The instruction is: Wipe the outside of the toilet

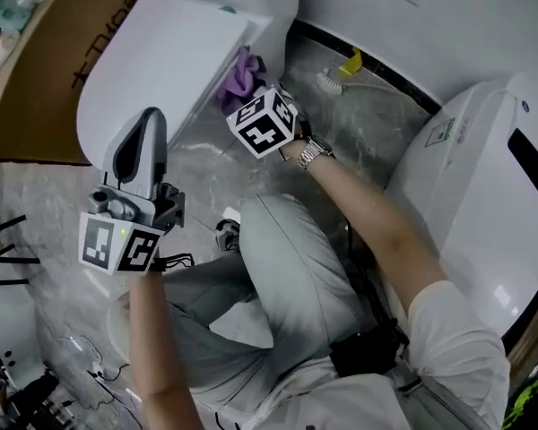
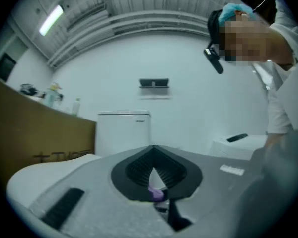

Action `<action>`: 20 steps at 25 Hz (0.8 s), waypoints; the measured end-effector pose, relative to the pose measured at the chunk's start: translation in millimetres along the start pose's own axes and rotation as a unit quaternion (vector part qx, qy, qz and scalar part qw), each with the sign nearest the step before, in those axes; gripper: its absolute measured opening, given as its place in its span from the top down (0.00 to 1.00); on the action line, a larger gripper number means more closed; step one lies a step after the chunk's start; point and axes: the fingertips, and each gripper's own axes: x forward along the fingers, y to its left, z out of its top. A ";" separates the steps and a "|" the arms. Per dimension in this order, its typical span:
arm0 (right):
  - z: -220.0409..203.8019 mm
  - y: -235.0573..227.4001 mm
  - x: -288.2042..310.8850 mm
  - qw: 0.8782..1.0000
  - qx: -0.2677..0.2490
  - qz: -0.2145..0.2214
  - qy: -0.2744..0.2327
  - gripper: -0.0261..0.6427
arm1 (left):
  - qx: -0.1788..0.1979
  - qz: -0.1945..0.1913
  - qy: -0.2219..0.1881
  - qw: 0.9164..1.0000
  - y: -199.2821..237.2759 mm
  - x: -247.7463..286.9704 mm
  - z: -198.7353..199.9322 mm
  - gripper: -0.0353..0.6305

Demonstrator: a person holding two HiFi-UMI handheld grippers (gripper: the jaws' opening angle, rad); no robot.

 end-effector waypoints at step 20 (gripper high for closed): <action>11.0 123.6 -15.1 0.999 -0.027 0.013 0.017 0.77 | 0.041 0.162 -0.026 0.986 66.1 -122.2 -66.6 0.94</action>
